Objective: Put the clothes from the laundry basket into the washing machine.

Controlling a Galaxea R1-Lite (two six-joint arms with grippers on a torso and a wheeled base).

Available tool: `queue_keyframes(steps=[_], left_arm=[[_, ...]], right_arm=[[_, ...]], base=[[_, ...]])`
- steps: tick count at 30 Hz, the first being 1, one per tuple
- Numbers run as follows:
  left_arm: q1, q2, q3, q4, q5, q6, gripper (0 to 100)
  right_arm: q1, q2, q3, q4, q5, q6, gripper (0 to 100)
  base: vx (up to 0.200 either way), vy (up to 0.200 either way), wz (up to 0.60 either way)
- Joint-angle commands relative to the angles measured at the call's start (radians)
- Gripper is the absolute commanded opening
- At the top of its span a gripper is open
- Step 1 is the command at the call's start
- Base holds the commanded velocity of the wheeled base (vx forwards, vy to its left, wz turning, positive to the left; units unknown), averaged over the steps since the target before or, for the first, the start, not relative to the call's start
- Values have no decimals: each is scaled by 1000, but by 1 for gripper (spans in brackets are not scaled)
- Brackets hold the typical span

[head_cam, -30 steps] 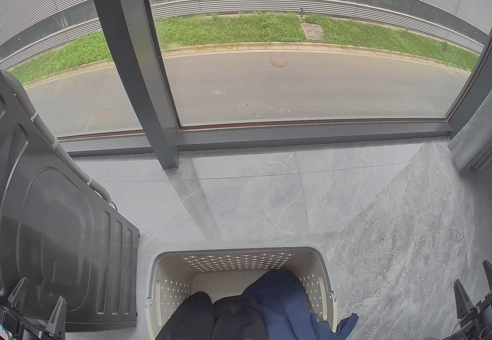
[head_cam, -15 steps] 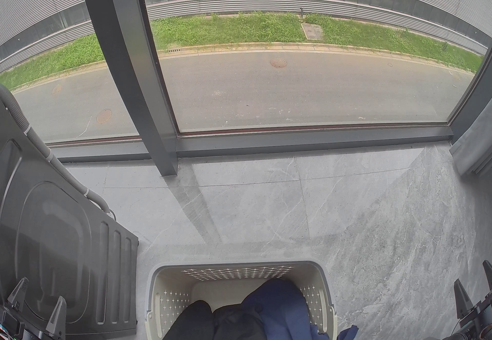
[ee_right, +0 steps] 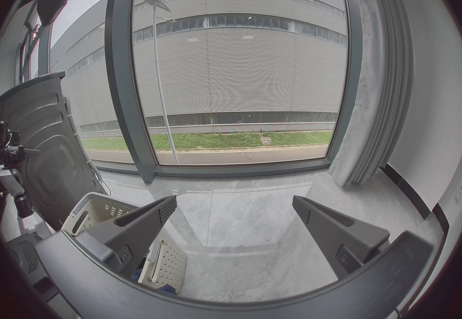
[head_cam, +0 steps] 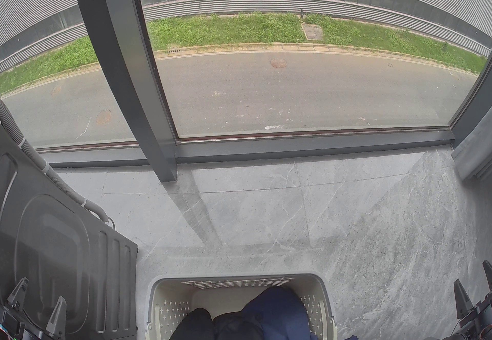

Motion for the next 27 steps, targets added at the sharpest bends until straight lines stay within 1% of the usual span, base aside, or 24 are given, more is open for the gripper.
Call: queue_keyframes(steps=[1, 27], left_arm=[[0, -10, 15, 0, 0, -1, 100], [0, -10, 15, 0, 0, -2, 100]], right_arm=[[0, -15, 18, -1, 0, 0, 100], [-2, -15, 18, -1, 0, 0, 100]], base=[[0, 0, 0], [0, 0, 0]])
